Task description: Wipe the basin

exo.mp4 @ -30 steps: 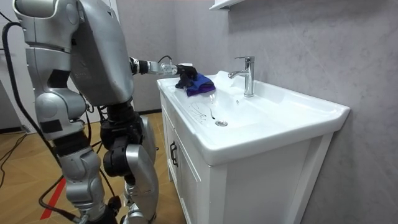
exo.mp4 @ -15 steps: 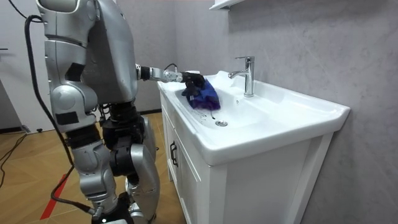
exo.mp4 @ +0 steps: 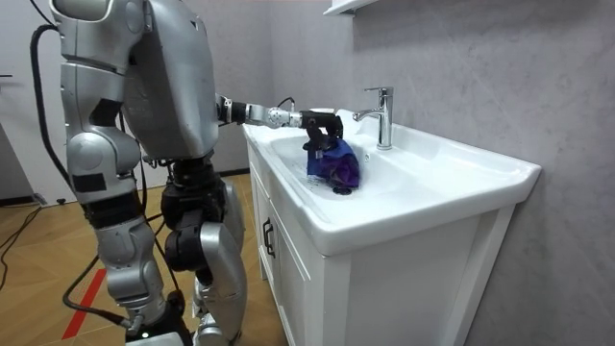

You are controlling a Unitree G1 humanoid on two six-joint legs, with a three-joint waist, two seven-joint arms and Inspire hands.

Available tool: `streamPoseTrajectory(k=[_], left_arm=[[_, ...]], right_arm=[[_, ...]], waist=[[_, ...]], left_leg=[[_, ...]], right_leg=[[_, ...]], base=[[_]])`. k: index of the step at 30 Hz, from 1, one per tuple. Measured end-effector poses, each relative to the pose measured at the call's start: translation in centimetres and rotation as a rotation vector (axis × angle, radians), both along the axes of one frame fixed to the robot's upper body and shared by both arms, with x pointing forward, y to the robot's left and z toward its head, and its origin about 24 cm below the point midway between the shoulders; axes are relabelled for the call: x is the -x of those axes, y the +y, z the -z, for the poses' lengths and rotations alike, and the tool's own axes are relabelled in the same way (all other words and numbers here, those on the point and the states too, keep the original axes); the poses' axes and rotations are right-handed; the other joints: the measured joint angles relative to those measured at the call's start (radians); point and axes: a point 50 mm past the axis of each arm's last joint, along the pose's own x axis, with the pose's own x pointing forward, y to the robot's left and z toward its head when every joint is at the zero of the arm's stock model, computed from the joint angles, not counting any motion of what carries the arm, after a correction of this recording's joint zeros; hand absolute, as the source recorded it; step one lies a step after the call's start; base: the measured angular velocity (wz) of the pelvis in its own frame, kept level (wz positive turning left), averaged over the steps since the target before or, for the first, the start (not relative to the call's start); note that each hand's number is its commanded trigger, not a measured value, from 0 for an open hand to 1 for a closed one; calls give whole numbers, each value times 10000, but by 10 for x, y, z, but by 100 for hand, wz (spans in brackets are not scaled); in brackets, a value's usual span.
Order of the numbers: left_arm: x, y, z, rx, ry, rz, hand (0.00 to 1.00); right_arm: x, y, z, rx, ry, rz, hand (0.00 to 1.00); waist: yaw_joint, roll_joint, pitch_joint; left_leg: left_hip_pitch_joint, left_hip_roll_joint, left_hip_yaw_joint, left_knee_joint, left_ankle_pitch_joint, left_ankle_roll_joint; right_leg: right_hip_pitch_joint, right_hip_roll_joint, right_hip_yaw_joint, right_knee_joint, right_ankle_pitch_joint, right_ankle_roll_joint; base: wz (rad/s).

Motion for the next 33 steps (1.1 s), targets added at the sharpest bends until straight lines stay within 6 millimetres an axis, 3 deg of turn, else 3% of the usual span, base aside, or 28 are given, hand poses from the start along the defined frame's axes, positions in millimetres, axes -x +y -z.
streamPoseTrajectory(k=[6,13,17,20,21,23,33], left_arm=[[7,-9,28,-992,1443,772,100],[23,0,60,-2386,3622,901,100],[24,1,61,-3156,3977,1196,100],[28,3,65,-3320,4208,1157,100],[31,6,68,-3327,4317,1060,100],[34,8,73,-3370,4486,975,100],[35,12,75,-3657,4716,870,100]], right_arm=[[4,1,0,13,217,-256,0],[11,5,1,-256,739,-188,0],[8,5,1,-295,671,-183,0],[3,4,1,-255,426,-257,0],[2,3,0,-200,389,-247,0],[3,0,0,-29,464,-215,0],[-1,-5,-1,349,463,24,0]], waist=[[-151,66,25],[-73,139,-23],[-81,98,-41],[-65,74,-107],[-66,75,-167],[-91,90,-190],[-85,104,-183]], left_leg=[[22,0,211,7,-2,1],[-1,-65,219,41,0,2],[20,-69,245,49,0,2],[34,-46,389,43,0,2],[54,-28,483,43,0,2],[168,-18,499,45,-1,2],[161,56,493,257,-5,-4]], right_leg=[[-45,1,64,-23,25,29],[-206,13,141,102,27,19],[-207,11,187,174,0,-3],[-209,48,255,188,-2,-16],[-202,64,290,182,7,-30],[-130,89,350,176,8,-37],[-68,145,399,192,24,-139]], base=[[-2],[-2],[-6],[-8],[-11],[-10],[-2]])
